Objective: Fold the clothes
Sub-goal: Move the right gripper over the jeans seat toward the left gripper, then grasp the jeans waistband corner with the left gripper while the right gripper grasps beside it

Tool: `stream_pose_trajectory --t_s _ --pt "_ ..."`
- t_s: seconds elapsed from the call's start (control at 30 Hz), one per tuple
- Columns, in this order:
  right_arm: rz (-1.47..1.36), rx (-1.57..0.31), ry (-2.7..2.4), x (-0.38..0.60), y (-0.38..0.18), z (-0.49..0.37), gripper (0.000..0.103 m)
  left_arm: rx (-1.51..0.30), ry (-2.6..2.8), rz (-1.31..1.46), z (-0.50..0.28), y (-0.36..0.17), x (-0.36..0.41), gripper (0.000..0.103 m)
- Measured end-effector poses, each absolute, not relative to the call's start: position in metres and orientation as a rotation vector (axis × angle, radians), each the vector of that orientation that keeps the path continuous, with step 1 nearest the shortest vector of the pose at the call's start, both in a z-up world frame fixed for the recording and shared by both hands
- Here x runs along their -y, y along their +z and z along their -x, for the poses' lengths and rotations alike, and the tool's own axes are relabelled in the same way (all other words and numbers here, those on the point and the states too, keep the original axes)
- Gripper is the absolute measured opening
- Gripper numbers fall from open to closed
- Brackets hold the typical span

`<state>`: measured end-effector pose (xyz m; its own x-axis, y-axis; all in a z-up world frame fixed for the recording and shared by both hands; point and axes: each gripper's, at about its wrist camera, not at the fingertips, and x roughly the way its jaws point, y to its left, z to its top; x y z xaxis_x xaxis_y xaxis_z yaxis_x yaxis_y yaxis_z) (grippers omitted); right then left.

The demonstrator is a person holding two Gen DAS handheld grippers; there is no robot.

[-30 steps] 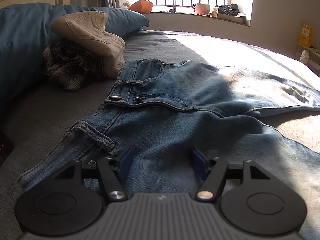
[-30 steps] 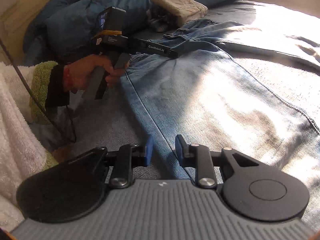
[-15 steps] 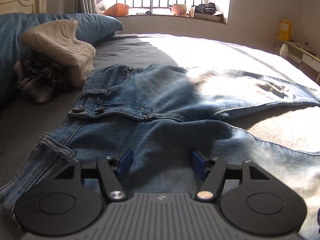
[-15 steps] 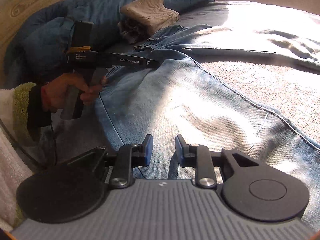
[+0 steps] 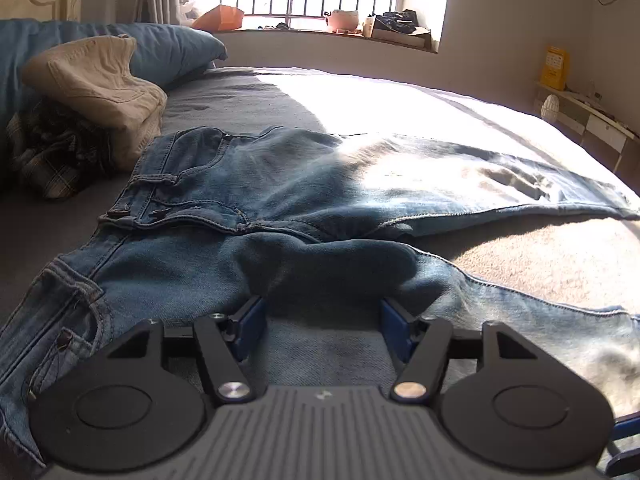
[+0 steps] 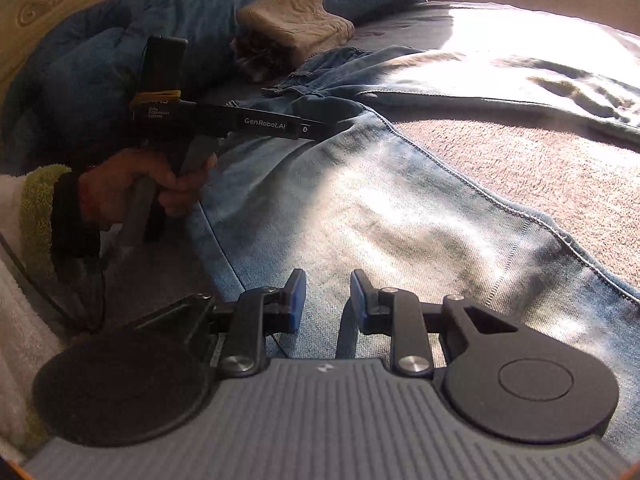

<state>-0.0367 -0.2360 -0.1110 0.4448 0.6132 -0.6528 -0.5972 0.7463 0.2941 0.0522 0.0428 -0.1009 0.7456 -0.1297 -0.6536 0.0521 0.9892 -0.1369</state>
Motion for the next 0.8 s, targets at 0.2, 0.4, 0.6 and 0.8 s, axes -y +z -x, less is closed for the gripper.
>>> stream_pose_trajectory --t_s 0.2,0.4,0.6,0.8 --pt "0.019 -0.791 0.759 0.232 -0.104 0.038 0.024 -0.715 -0.006 0.216 0.02 -0.071 -0.077 0.065" --pt "0.217 -0.729 0.949 0.185 -0.081 0.028 0.027 -0.724 0.267 0.419 0.066 -0.067 -0.149 0.066" --pt "0.335 -0.64 1.175 0.114 -0.035 0.004 0.042 -0.706 0.347 0.782 0.057 -0.1 -0.217 0.064" --pt "0.149 -0.759 1.163 0.075 0.004 -0.051 0.044 -0.636 0.327 0.934 0.041 -0.111 -0.234 0.048"
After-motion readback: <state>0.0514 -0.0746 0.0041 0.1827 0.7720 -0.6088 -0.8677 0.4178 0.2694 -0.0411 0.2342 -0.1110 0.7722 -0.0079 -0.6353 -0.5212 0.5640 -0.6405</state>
